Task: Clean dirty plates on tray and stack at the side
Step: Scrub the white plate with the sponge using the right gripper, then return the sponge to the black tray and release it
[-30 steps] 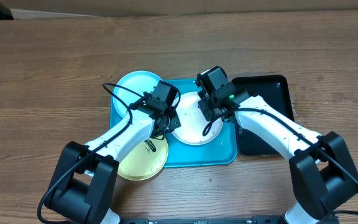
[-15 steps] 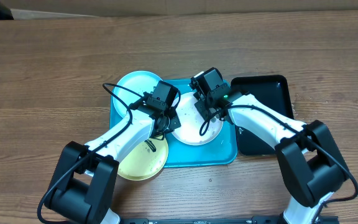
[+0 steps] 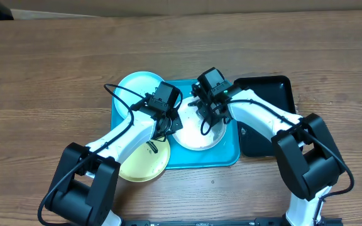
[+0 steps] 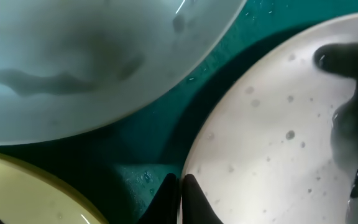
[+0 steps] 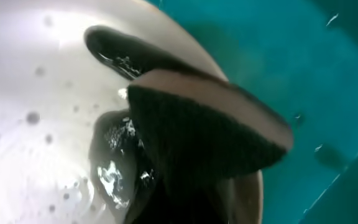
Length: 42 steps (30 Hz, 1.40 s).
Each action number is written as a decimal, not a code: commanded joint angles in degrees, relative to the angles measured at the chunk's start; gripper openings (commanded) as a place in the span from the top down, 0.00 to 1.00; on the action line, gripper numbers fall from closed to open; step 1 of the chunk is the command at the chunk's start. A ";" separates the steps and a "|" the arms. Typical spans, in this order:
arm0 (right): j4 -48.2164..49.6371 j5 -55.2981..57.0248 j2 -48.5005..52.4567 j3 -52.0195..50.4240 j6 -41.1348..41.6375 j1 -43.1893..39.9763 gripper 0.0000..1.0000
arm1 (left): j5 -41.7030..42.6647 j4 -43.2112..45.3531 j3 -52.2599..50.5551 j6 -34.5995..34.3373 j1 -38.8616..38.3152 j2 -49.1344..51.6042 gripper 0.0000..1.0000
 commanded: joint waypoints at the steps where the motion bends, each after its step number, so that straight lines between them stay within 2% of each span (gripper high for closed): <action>1: -5.55 -10.12 3.58 0.85 -1.95 0.22 0.96 | -0.26 0.57 -0.79 1.07 -0.13 -0.33 0.96; 6: -8.46 -19.04 3.58 3.08 -1.86 0.24 0.96 | -0.13 1.18 -0.79 1.07 -0.13 -0.33 0.96; 11: -10.12 -19.58 3.58 3.10 3.80 0.24 0.96 | -0.13 1.14 -0.79 1.11 -0.13 -0.33 0.96; 14: -11.50 -24.04 3.56 4.31 4.17 -0.24 0.96 | -0.13 1.14 -0.79 1.11 -0.13 -0.33 0.96; 19: -16.70 -35.47 3.28 11.91 4.13 -4.00 0.96 | -0.15 1.11 -0.79 1.11 -0.13 -0.33 0.96; 23: -23.19 -36.13 2.60 20.52 3.67 -8.76 0.96 | -0.15 0.87 -0.79 1.14 -0.13 -0.33 0.96; 28: -31.08 -35.06 1.16 27.32 2.10 -15.23 0.96 | -0.15 0.87 -0.79 2.03 -0.13 -0.33 0.96; 35: -39.85 -24.52 0.15 27.04 2.99 -23.61 0.96 | -0.20 1.09 -0.79 1.99 -0.13 -0.33 0.96; 42: -37.73 -4.68 0.26 21.00 14.08 -27.26 0.96 | -0.15 1.14 -0.79 1.97 -0.15 -0.33 0.96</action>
